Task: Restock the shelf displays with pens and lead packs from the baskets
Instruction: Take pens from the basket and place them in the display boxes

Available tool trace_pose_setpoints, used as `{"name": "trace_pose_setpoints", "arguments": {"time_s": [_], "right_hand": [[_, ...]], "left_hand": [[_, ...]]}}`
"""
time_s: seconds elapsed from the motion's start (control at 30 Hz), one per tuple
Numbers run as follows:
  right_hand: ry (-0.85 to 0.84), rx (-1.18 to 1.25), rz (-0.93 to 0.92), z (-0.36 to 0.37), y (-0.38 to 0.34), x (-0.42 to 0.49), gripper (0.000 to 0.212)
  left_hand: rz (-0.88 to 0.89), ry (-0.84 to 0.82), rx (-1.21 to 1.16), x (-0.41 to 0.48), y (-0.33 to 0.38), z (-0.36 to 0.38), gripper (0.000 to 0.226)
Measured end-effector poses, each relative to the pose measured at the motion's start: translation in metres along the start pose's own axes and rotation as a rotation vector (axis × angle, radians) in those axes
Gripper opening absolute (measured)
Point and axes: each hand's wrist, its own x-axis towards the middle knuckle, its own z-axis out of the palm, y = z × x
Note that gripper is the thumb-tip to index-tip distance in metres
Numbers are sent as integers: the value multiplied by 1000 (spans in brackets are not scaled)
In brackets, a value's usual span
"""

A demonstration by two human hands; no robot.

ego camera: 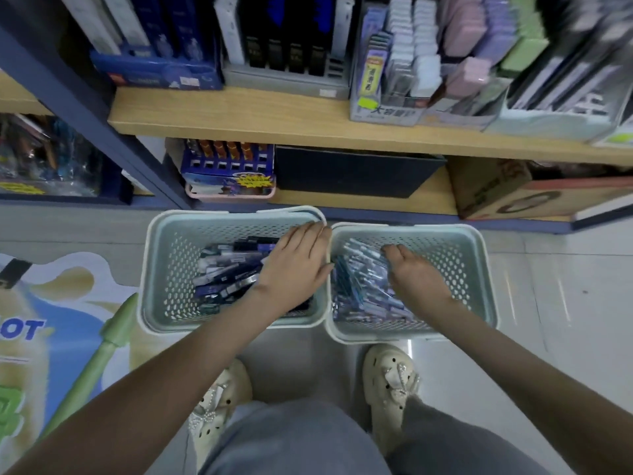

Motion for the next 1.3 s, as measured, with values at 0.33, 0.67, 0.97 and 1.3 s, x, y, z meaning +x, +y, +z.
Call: {"name": "trace_pose_setpoints", "arguments": {"time_s": [0.33,0.67,0.97,1.3], "right_hand": [[-427,-136,17,82,59,17,62],[-418,-398,-77,96,50,25,69],[-324,-176,-221,100,6,32,57],[-444,-208,-156,129,-22,35,79]], "left_hand": [[160,-57,-50,7,15,38,59],[368,-34,-4,8,-1,45,63],[335,12,41,-7,-22,45,61],[427,48,46,-31,-31,58,62]]}}
